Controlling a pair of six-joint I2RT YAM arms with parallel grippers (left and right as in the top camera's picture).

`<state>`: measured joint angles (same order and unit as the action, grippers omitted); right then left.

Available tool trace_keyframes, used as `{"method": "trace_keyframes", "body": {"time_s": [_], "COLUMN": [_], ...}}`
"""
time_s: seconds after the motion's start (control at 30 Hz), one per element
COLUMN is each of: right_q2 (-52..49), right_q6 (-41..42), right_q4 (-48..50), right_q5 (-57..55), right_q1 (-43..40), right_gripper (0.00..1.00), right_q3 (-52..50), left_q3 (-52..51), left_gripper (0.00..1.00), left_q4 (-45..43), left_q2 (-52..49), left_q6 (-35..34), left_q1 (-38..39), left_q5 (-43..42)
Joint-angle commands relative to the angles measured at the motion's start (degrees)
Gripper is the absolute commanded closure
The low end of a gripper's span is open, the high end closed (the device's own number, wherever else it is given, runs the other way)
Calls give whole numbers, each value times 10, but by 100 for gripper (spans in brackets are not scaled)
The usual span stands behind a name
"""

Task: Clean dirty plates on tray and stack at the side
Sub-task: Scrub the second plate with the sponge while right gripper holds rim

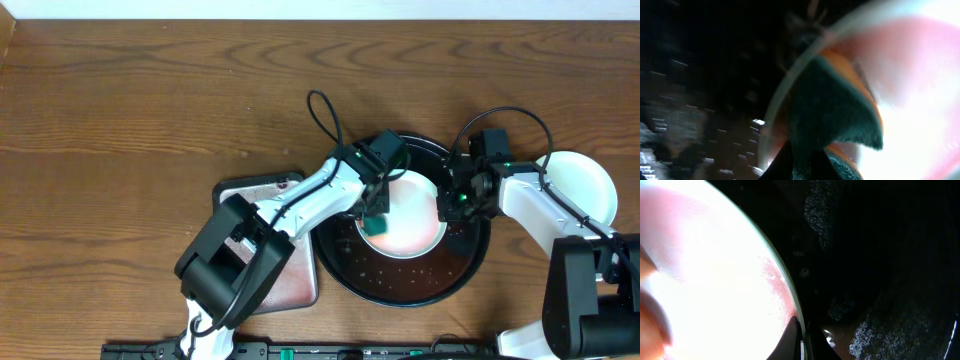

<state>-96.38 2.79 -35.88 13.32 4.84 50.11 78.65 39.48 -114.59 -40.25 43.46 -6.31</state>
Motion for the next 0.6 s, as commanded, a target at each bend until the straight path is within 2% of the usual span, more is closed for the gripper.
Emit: {"method": "trace_keyframes", "body": {"time_s": [0.0,0.17,0.37,0.57], "right_q2": [-20,-20,-20,-18], "right_q6": [3,3,3,3], "right_q4": [6,7,7,5], "right_q5": [-28,-28,-30,-30], "right_q1": [5,5,5,5], "right_gripper": [99,99,99,99], "right_q3": [-11,-11,-11,-11], "left_q3": [-24,-24,-24,-24], "left_gripper": [93,93,93,92], "left_q4": [12,-3,-113,-195], "left_q2": [-18,-18,-19,-28], "left_q6": [33,33,33,-54], "left_q1": [-35,-26,5,49], "left_q5": [176,139,-40,-97]}}
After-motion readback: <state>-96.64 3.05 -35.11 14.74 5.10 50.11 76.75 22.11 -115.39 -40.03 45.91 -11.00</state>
